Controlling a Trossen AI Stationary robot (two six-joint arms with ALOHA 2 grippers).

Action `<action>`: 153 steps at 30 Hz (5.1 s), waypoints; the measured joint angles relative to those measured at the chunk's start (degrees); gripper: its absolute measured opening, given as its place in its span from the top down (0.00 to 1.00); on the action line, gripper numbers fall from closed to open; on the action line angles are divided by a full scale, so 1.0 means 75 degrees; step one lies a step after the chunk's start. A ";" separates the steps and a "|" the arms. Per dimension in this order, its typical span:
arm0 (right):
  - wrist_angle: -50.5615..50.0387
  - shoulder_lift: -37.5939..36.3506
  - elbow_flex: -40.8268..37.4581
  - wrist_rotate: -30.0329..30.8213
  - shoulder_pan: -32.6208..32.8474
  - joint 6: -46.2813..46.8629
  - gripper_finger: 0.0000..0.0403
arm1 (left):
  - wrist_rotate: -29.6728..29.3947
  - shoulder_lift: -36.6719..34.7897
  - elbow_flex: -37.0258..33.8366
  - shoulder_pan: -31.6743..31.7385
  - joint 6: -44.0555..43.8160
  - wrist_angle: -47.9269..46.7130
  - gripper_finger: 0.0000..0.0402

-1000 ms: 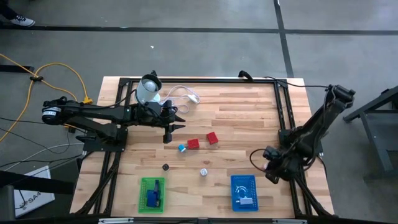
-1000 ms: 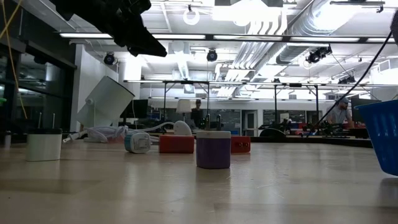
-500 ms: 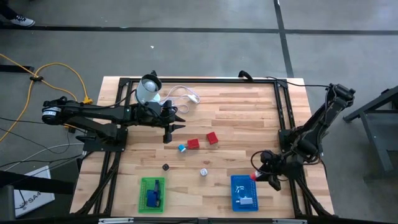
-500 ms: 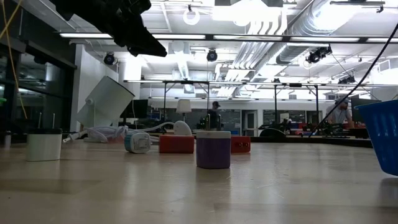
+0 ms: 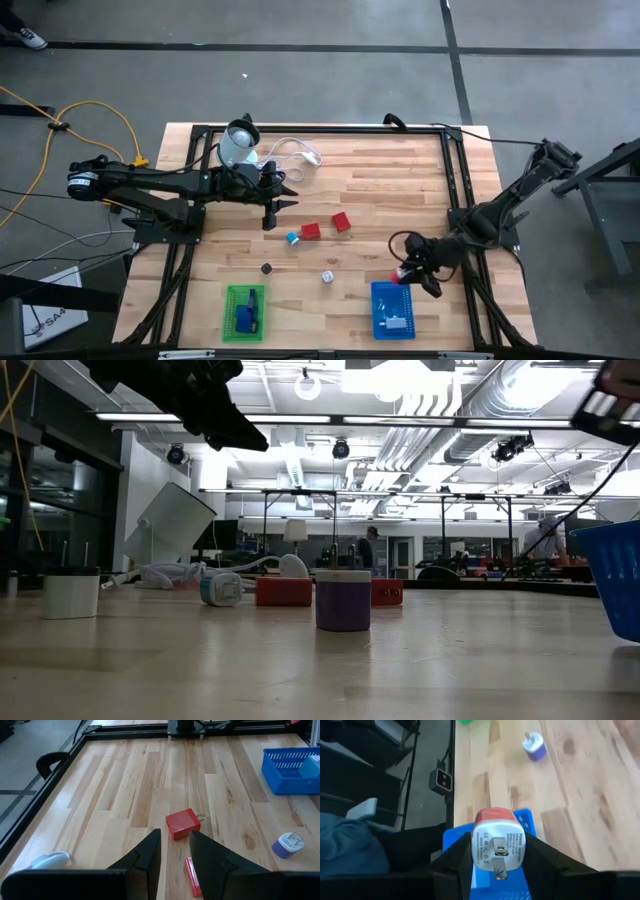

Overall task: Pick & Place Office items
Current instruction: Put the pink charger adapter into the blue bin

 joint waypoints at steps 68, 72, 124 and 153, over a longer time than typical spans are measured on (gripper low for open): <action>-0.1780 0.3906 0.1912 -0.1654 -0.0115 -0.1472 0.68 | 0.0000 0.0000 0.0000 0.0000 0.0000 0.0000 0.76; -0.1777 0.3905 0.1912 -0.1617 -0.0115 -0.1469 0.68 | -0.0002 0.0000 0.0000 0.0001 0.0000 0.0000 0.76; -0.4977 0.5535 0.4372 -0.0581 0.0520 -0.1877 0.68 | -0.0002 0.0000 0.0000 0.0001 0.0000 0.0000 0.76; -0.4427 0.6339 0.4357 -0.0646 0.0821 -0.1272 0.68 | 0.0001 0.0000 0.0000 -0.0001 0.0000 0.0000 0.76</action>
